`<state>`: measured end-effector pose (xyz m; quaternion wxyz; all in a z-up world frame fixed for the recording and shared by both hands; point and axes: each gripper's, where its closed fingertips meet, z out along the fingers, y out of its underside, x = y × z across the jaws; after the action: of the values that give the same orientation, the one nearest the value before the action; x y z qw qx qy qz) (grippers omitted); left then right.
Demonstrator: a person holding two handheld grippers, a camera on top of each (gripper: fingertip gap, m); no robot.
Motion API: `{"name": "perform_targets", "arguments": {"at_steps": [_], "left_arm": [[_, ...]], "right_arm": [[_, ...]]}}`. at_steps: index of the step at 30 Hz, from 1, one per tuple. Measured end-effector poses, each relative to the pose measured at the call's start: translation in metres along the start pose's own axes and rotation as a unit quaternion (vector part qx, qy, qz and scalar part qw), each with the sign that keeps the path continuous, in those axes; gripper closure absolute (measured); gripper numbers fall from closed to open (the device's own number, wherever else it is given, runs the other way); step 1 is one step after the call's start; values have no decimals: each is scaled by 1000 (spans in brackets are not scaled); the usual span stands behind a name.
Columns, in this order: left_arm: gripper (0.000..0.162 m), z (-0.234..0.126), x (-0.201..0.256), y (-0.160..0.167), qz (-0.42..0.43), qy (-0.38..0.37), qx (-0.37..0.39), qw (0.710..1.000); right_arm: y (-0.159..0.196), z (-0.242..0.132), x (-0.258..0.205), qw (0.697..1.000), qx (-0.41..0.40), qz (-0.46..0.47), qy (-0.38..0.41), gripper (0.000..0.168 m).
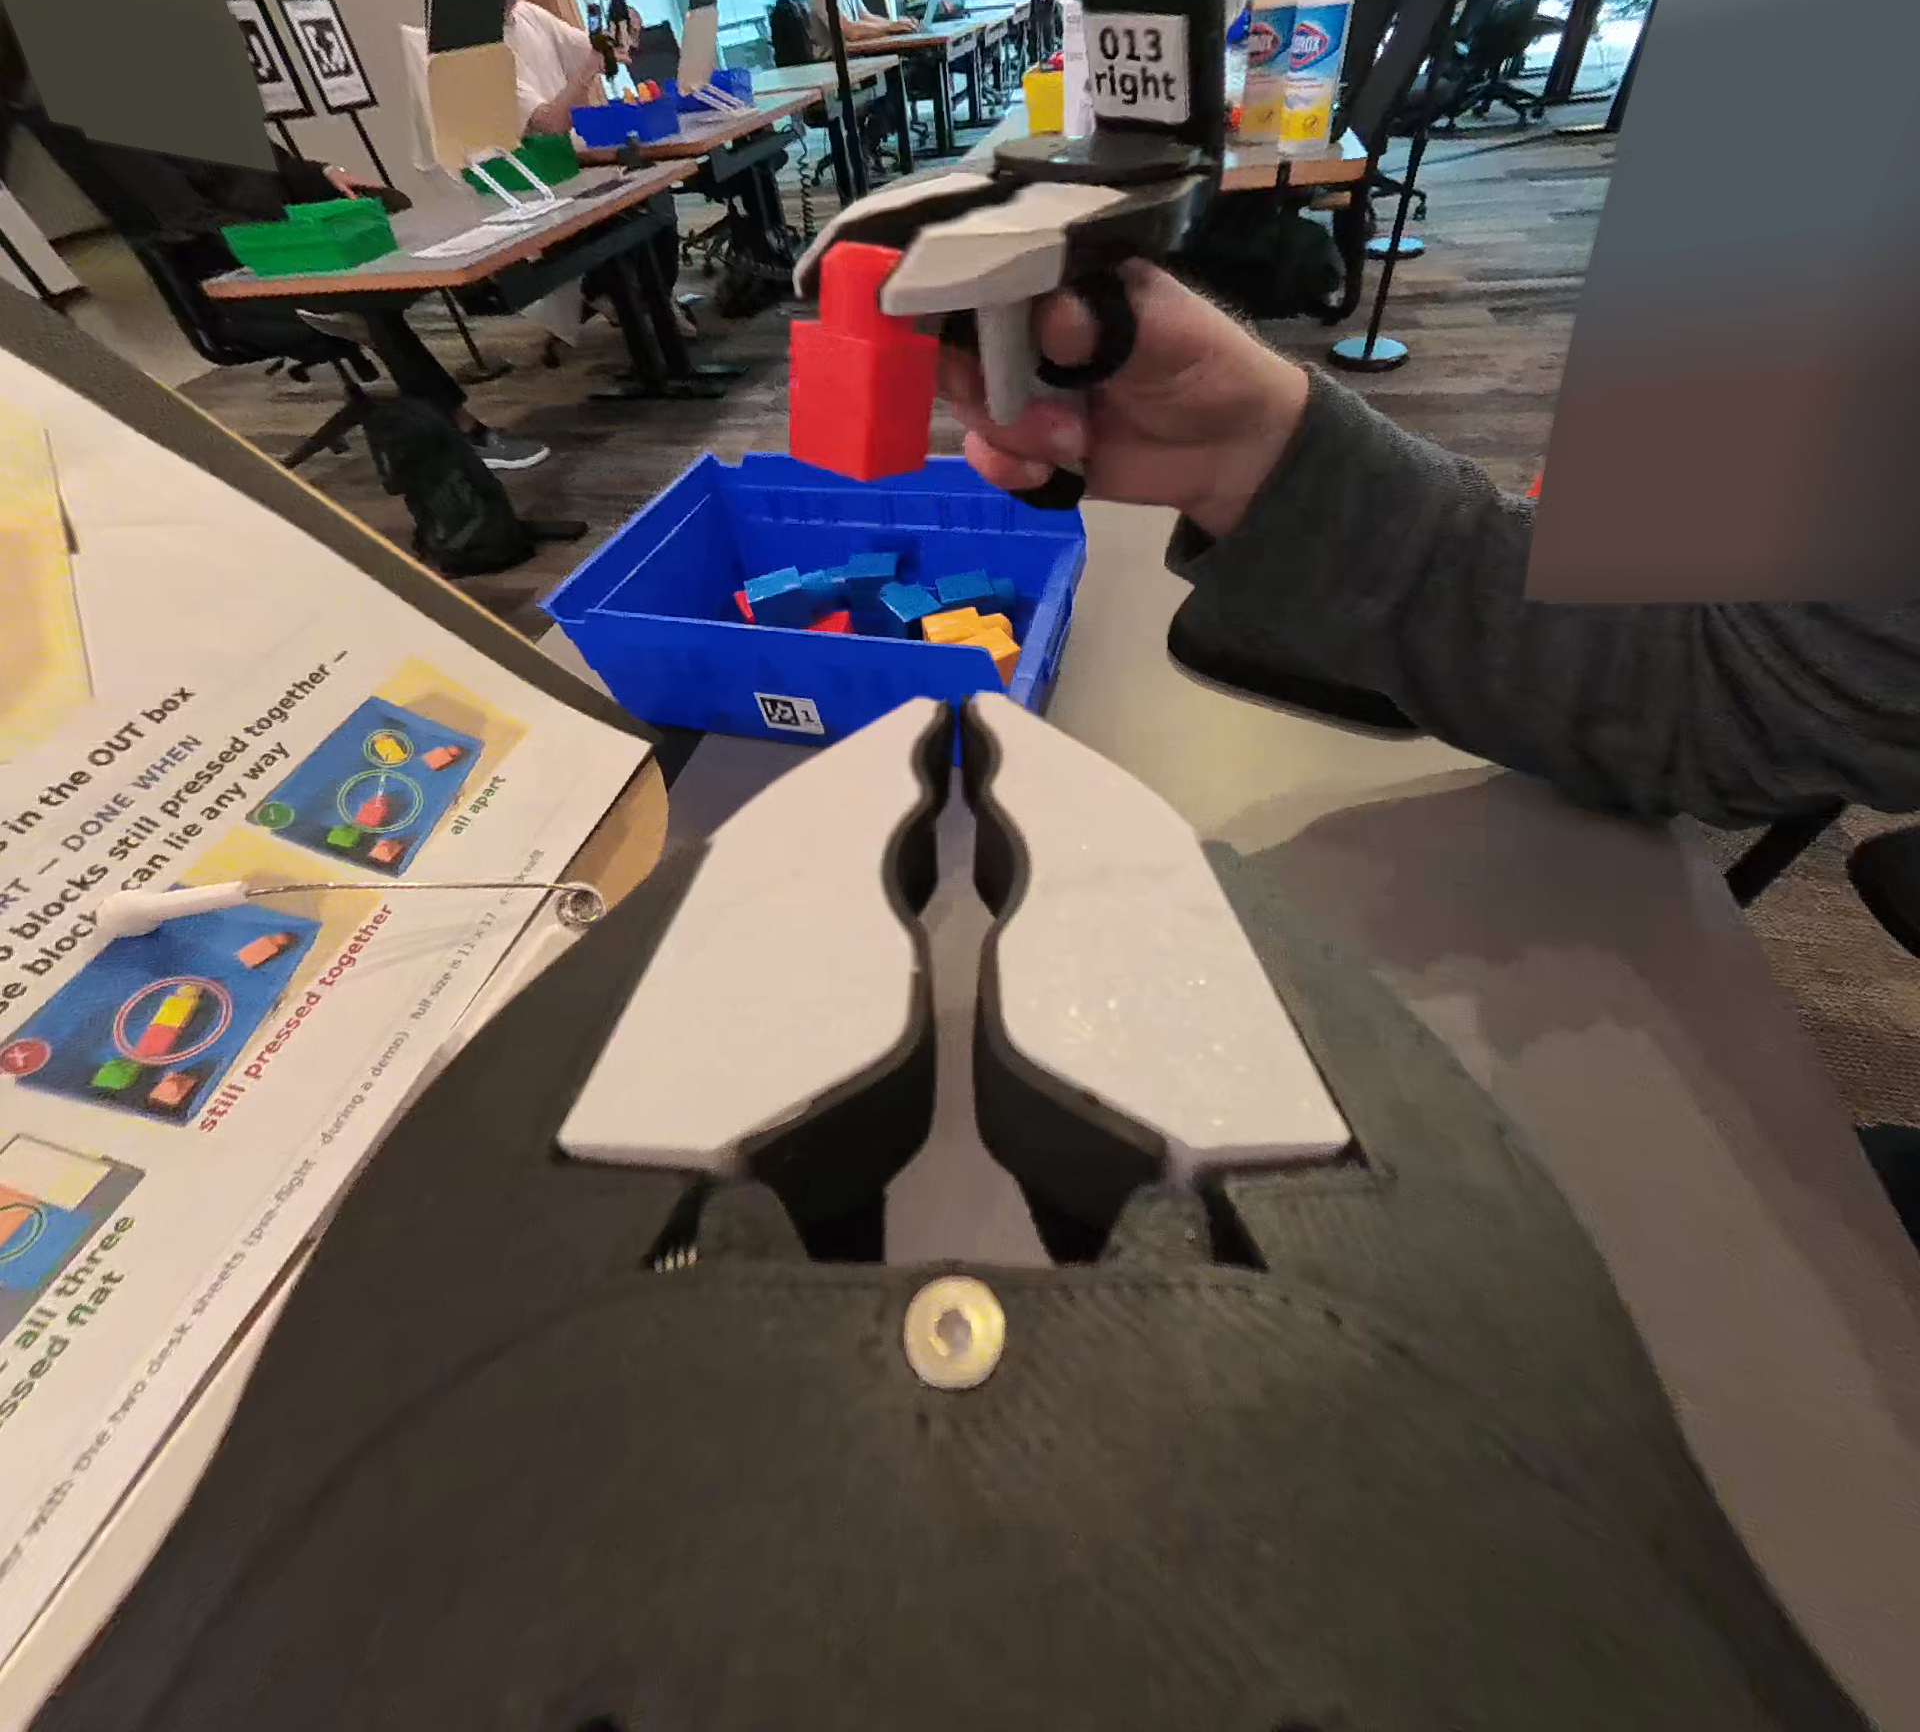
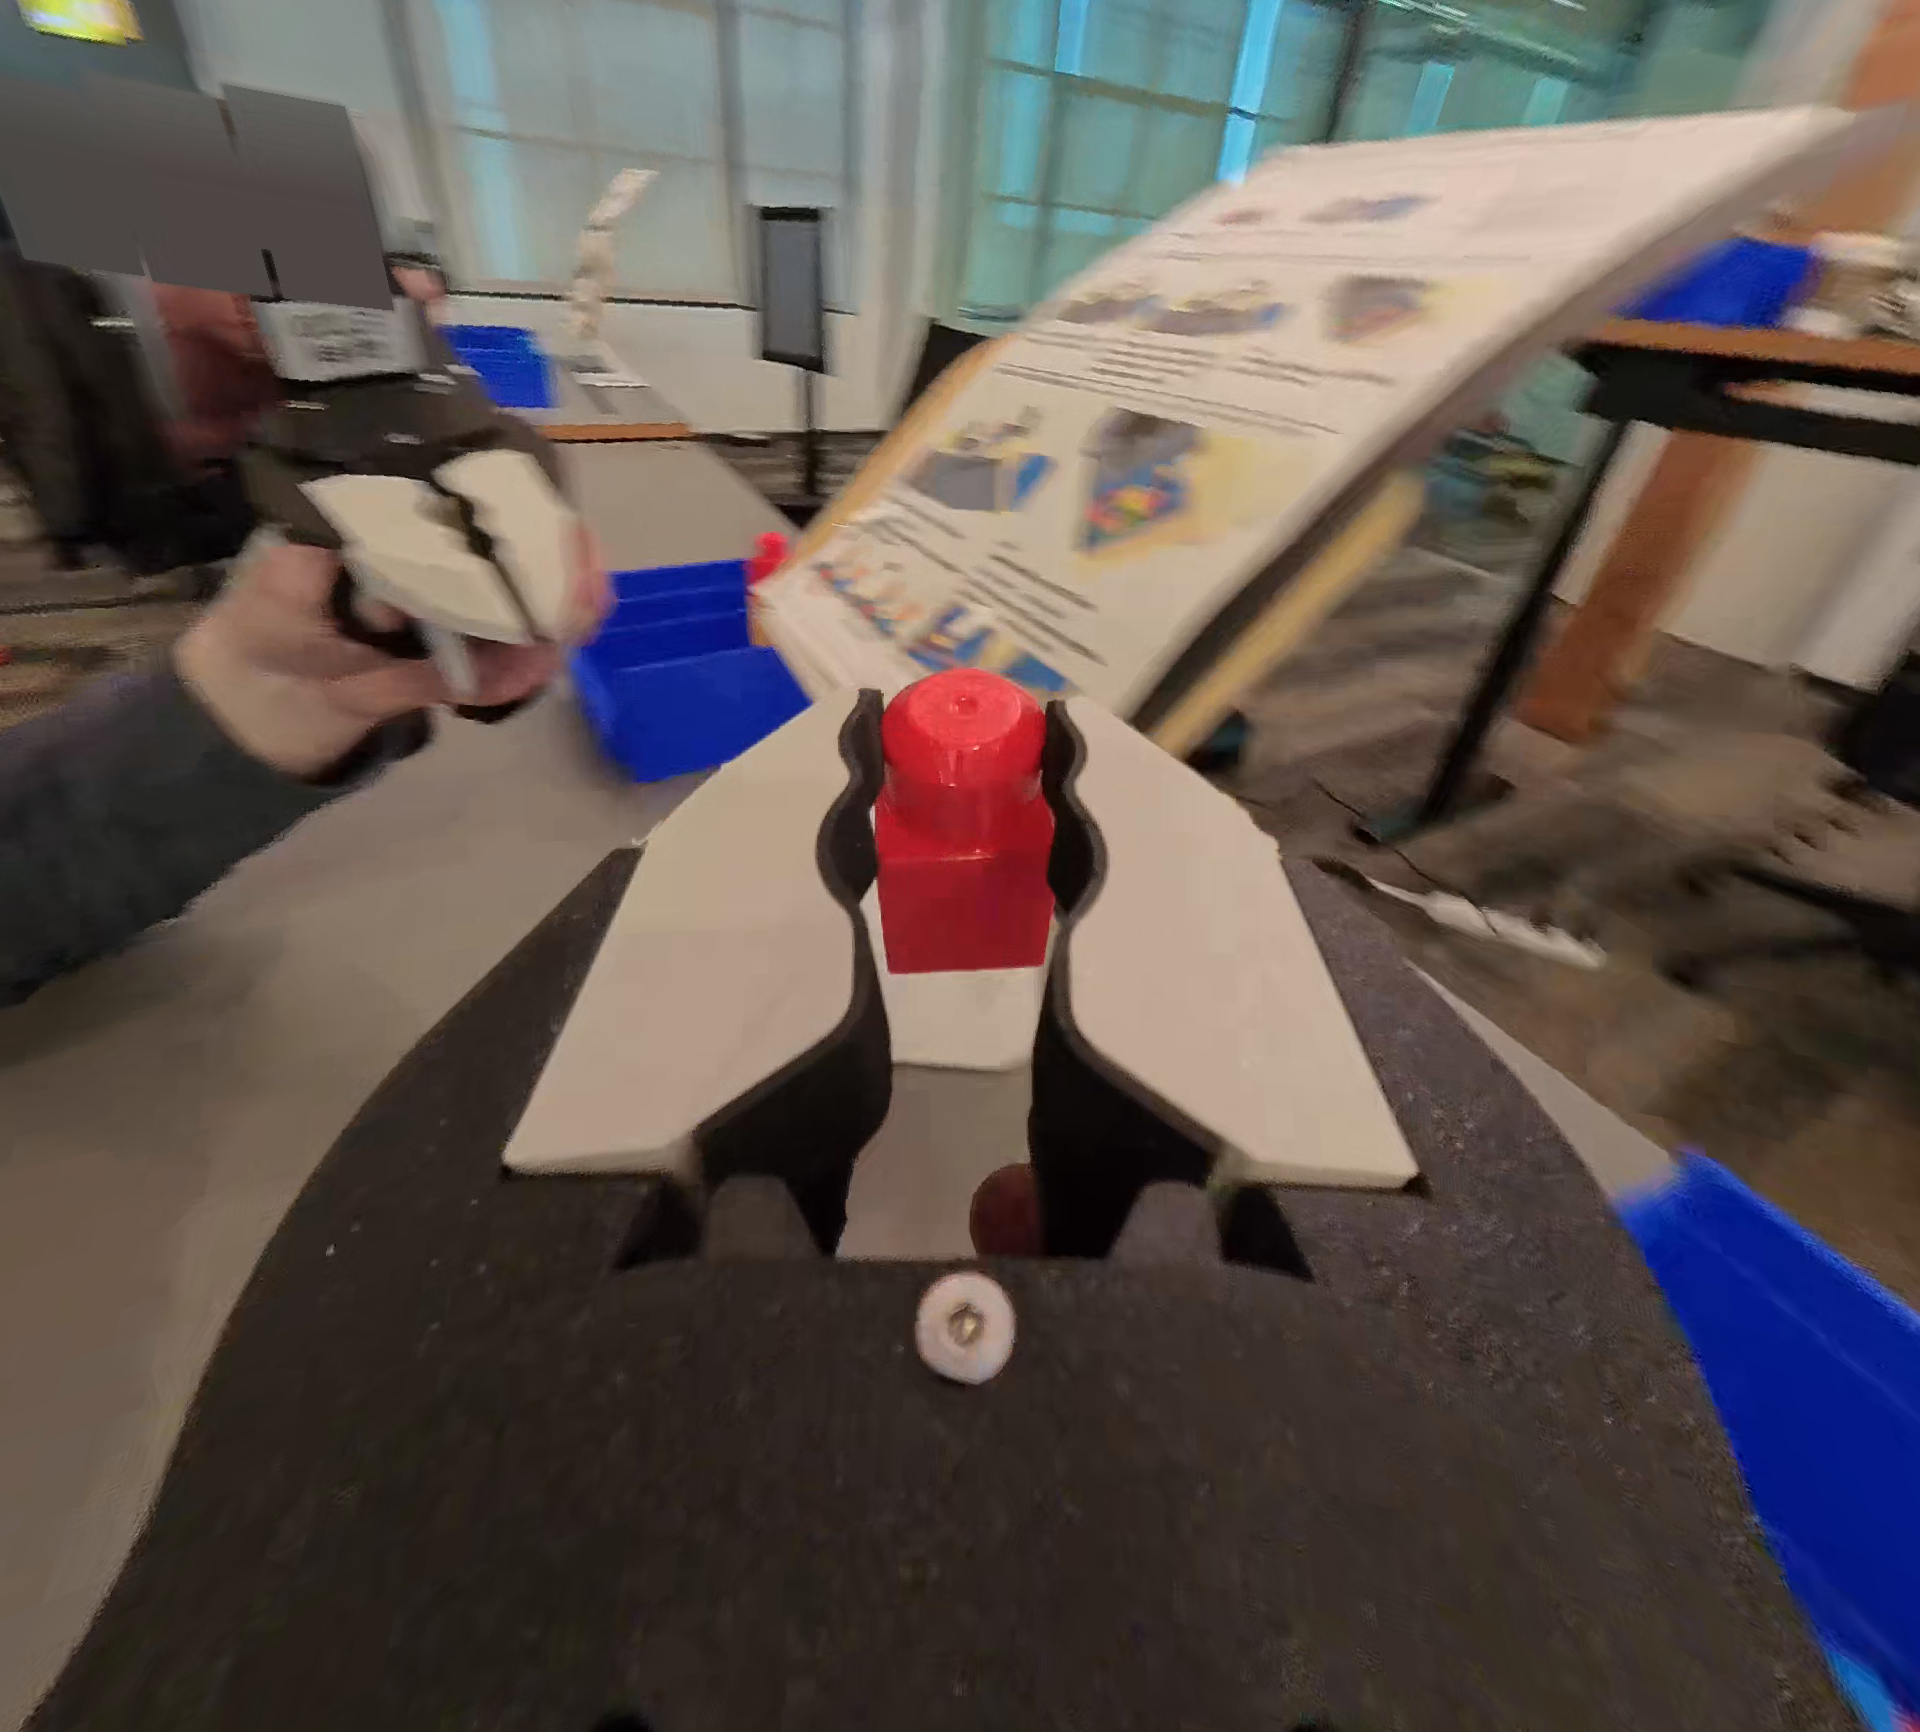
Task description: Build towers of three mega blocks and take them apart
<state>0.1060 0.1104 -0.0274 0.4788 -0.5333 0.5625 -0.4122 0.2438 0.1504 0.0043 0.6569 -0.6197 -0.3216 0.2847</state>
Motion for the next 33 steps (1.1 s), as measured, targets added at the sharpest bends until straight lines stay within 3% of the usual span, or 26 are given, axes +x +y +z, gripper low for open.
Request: {"name": "perform_targets", "arguments": {"at_steps": [4,10,12,14,21,29,33], "left_arm": [[162,-2,-6,1,6,-20,-5,1000],[162,4,-4,6,11,-17,-18,1000],[162,5,-3,9,15,-18,-24,999],[162,6,-2,10,16,-15,-27,999],[162,5,-3,10,16,-16,-27,999],[162,-3,-6,9,50,-41,-47,997],[162,-16,-16,5,53,-63,-45,996]], "right_arm": [[17,-41,60,993,-16,48,104,139],[79,-75,118,962,-109,127,216,139],[97,-85,132,946,-132,158,250,124],[99,-91,139,940,-112,188,260,121],[59,-82,121,957,-71,141,245,124],[27,-34,68,983,-55,86,155,134],[28,-11,45,987,-86,45,125,136]]}}
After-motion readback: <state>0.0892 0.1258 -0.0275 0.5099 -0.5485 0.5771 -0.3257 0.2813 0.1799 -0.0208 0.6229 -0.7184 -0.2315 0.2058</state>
